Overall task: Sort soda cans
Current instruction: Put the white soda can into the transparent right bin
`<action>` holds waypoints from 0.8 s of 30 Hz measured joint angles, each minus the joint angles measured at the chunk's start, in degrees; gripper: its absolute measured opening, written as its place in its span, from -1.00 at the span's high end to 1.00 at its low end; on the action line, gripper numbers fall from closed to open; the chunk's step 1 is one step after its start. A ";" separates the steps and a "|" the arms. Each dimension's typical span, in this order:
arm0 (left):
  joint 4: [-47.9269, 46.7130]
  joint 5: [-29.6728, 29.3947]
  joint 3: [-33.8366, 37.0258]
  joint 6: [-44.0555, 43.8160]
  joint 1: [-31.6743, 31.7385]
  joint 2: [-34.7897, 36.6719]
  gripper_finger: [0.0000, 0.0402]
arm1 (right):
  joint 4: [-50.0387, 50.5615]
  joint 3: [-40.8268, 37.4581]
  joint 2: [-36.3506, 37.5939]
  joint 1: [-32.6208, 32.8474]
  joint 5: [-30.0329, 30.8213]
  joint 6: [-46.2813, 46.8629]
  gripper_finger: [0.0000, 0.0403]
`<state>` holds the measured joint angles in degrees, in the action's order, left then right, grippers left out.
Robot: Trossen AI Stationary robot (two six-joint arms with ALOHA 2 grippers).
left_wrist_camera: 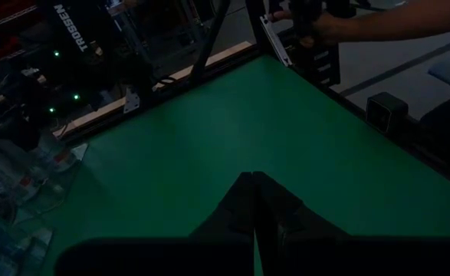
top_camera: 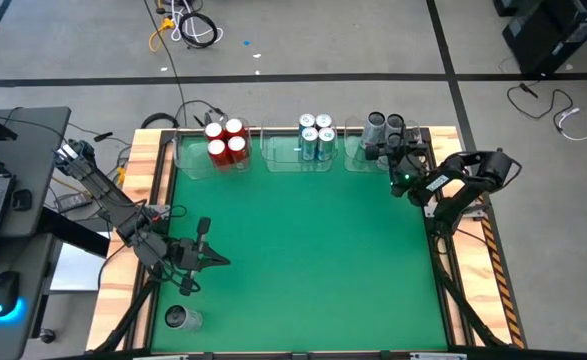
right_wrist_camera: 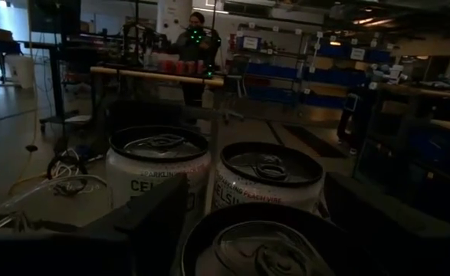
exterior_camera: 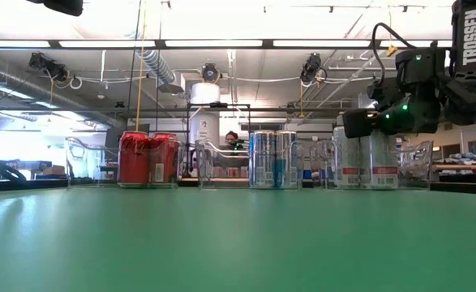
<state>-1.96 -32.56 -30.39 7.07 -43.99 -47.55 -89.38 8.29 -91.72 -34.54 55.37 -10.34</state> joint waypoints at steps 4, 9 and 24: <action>0.00 0.00 0.00 -0.02 0.00 0.00 1.00 | 0.00 0.11 0.00 0.02 0.00 -0.26 -0.48; 0.00 0.00 0.00 -0.01 0.00 0.00 1.00 | 0.00 1.88 0.00 0.07 0.04 -0.70 -0.52; 0.00 0.00 0.00 -0.02 0.00 0.00 1.00 | -0.02 9.04 0.00 5.38 6.90 -15.43 -0.65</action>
<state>-1.96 -32.56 -30.39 7.05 -43.99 -47.55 -89.40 17.34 -91.72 -29.17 62.27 -25.77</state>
